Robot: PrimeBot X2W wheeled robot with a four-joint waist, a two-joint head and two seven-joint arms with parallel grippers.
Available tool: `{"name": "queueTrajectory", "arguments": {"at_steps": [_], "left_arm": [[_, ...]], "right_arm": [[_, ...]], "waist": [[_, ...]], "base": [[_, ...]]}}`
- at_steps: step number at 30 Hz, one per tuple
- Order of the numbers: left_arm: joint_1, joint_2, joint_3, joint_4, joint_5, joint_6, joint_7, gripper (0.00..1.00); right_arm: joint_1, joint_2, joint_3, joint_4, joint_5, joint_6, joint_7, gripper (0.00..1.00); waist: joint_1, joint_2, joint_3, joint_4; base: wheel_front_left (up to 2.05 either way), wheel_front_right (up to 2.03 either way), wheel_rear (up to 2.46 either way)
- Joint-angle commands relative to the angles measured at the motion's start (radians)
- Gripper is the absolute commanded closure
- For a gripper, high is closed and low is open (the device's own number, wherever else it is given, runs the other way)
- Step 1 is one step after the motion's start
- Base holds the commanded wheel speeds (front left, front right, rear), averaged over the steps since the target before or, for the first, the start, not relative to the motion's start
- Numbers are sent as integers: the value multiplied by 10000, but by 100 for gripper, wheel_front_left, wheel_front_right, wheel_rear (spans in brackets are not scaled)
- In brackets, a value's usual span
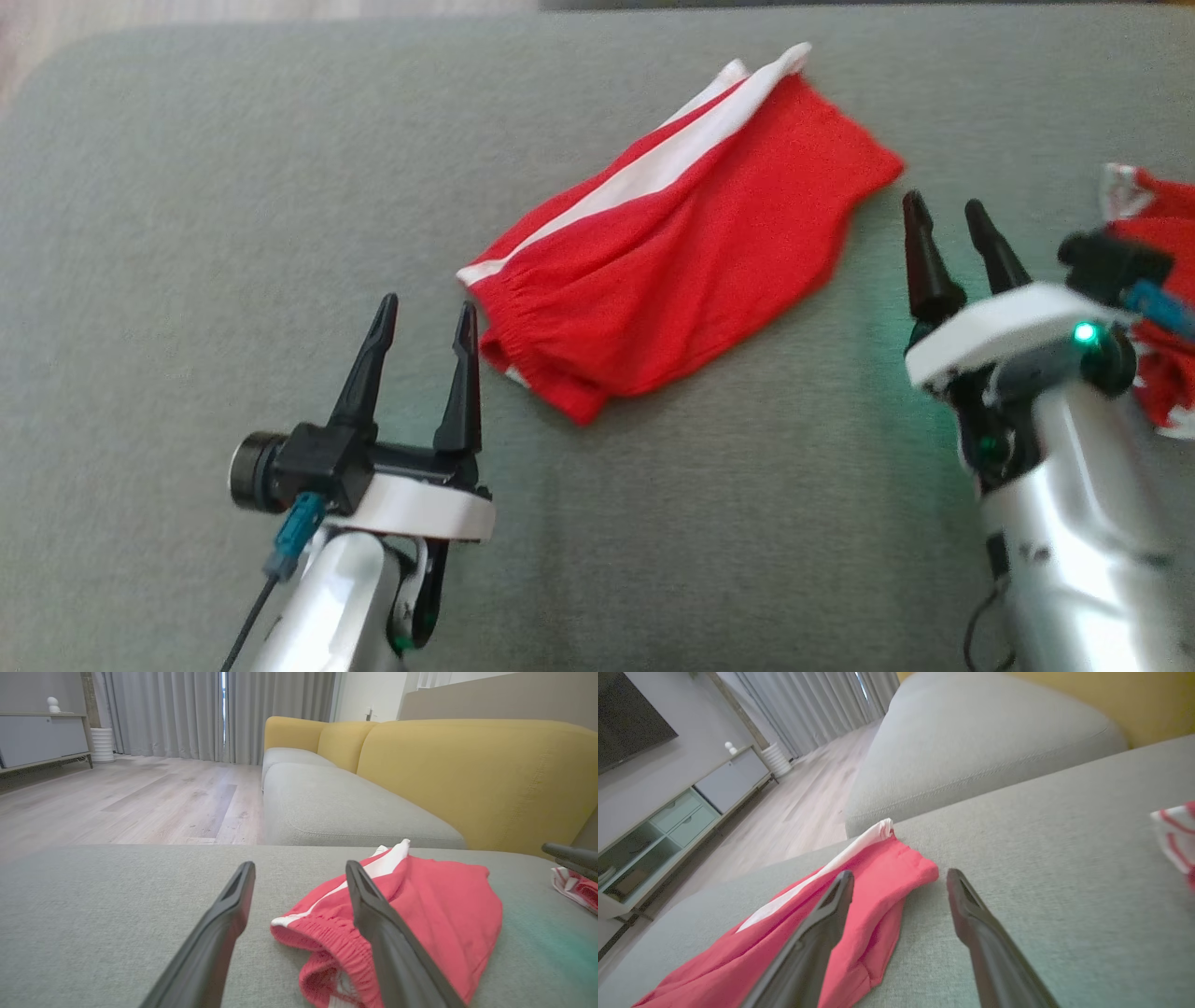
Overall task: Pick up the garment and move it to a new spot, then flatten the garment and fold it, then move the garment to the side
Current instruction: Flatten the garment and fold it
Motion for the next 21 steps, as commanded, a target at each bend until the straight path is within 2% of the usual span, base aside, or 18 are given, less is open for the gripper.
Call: {"name": "queueTrajectory", "arguments": {"at_steps": [1, 6, 7, 10, 16, 21], "left_arm": [[-427, 0, 347, -218, 115, -54, -97, 0], [-698, -178, 262, -19, 227, -217, -97, 0], [-753, -218, 262, 35, 267, -248, -97, 0], [-806, -263, 282, 68, 288, -295, -97, 0], [-839, -307, 290, 67, 312, -354, -97, 0], [-872, -321, 177, 25, 236, -337, -97, 0]], "right_arm": [[-509, 73, 45, 58, 148, 67, 220, 0], [-1711, 73, -575, 1693, 372, 67, 853, 0], [-2093, 73, -935, 2436, 172, 67, 1063, 0], [-2583, 58, -1325, 3369, -383, 67, 1298, 0], [-3213, -199, -1560, 4831, -1832, 67, 1494, 0], [-3593, -196, -1753, 5726, -2426, 67, 1805, 0]], "waist": [[-2, 0, 434, 475], [-2, 0, 784, 1070], [-2, 0, 856, 1259], [-2, 0, 929, 1514], [-2, 0, 979, 1810], [-2, 0, 1027, 1973]], "base": [[0, 0, 0], [0, 0, 0], [0, 0, 0], [0, 0, 0], [0, 0, 0], [0, 0, 0]]}}
